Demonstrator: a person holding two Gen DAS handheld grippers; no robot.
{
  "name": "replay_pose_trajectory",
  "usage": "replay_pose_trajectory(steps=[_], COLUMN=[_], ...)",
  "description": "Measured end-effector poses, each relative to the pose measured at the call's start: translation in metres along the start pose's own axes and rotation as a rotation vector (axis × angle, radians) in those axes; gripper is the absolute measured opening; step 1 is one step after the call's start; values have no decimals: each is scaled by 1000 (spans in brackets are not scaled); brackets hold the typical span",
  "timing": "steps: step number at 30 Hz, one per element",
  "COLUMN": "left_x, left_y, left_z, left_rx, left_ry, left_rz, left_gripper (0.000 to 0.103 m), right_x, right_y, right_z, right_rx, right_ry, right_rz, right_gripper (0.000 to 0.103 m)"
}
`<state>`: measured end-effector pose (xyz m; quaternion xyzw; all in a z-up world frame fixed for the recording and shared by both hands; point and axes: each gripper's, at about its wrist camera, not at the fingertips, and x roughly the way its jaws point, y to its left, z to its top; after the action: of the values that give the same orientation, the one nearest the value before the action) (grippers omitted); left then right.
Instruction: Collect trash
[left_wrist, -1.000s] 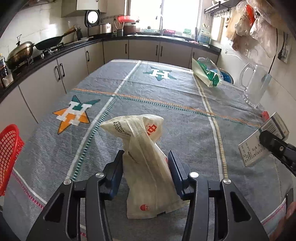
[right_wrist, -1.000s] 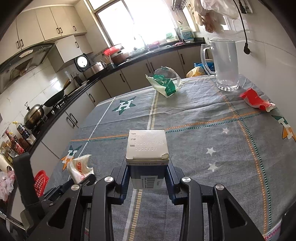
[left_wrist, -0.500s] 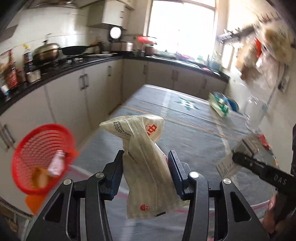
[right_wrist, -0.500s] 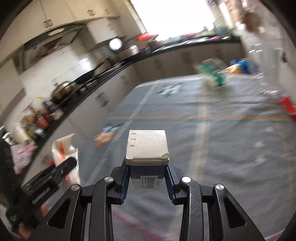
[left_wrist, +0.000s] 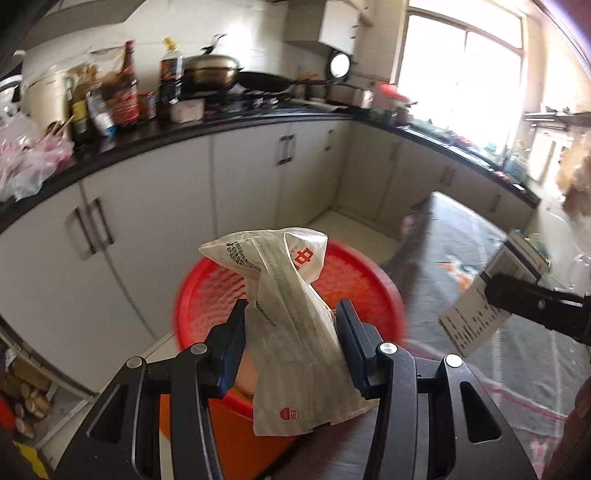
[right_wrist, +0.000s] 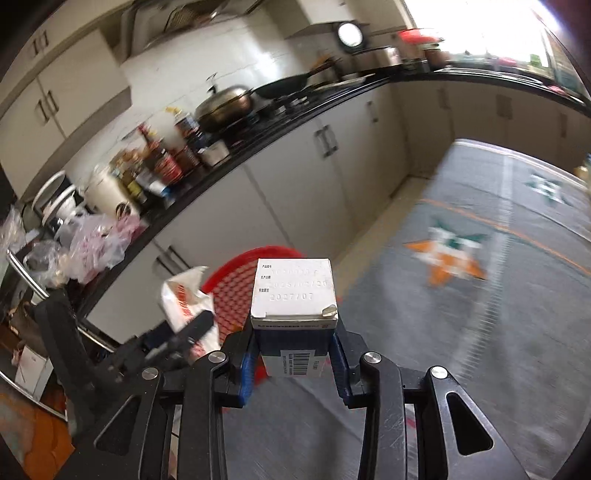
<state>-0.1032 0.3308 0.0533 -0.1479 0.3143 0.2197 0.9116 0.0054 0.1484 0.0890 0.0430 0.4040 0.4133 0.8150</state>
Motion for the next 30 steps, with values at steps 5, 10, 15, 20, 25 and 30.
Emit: replay_pose_trajectory(steps=[5, 10, 15, 20, 25, 30], left_x=[13, 6, -22, -67, -114, -151], left_y=[19, 18, 7, -7, -26, -30], left_z=[-2, -2, -4, -17, -40, -66], left_rx=[-22, -12, 3, 62, 142, 190], left_ry=[11, -27, -82, -162, -234, -267], left_rz=[13, 23, 40, 110, 233, 198], left_gripper=[48, 72, 77, 92, 102, 103], right_x=[49, 38, -3, -51, -98, -141], right_y=[29, 31, 27, 29, 32, 34], right_z=[7, 8, 2, -25, -66, -109], right_rx=[-23, -49, -41, -108, -176, -197], right_ry=[41, 18, -47, -131, -209, -261], right_rz=[-14, -22, -12, -153, -325, -446], right_gripper=[41, 58, 60, 79, 89, 93])
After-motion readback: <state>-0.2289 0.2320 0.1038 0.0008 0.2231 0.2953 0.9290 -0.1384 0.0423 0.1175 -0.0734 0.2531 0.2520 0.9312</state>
